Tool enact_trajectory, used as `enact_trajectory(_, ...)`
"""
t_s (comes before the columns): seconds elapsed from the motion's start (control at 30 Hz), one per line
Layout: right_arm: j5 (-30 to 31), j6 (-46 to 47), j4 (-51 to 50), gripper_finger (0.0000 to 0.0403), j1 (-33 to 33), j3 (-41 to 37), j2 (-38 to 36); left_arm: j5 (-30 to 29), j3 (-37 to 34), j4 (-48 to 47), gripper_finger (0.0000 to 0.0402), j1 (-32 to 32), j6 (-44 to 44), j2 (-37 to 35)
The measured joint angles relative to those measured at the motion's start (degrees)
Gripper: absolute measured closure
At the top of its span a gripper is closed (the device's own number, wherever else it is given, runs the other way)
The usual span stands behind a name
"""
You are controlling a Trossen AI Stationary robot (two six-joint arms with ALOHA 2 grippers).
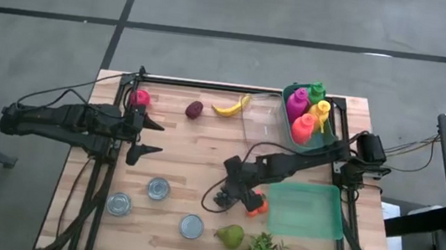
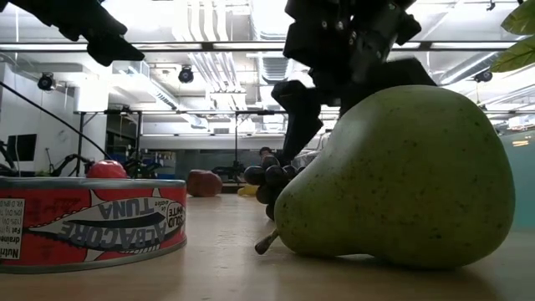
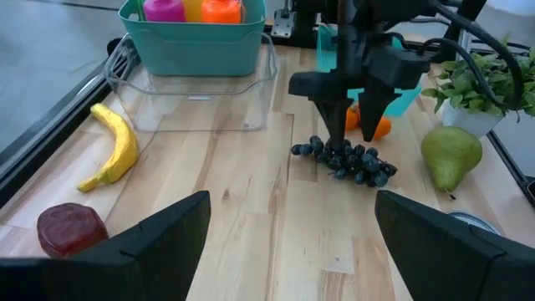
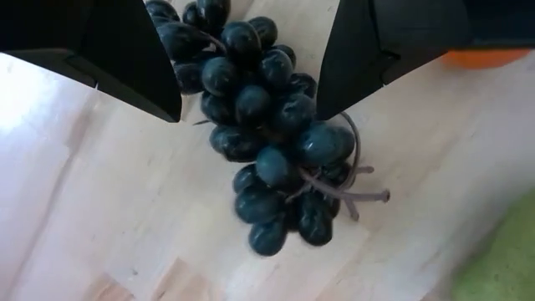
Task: Pick & Place Food Item
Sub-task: Put the grapes into the green transparent bin
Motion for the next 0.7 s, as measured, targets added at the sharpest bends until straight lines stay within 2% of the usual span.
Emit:
enact_trajectory(0.3, 0.8, -3.7, 2.6, 0.0126, 0.3, 0.0, 4.9, 0.0, 0.0, -0.4, 0.0058, 0.0, 0.0, 0.0)
enact_trajectory(0.7, 1.4, -3.7, 4.6, 0.0128, 0.4, 0.0, 6.5, 0.0, 0.0, -1.3, 0.0058, 0.0, 0.0, 0.0)
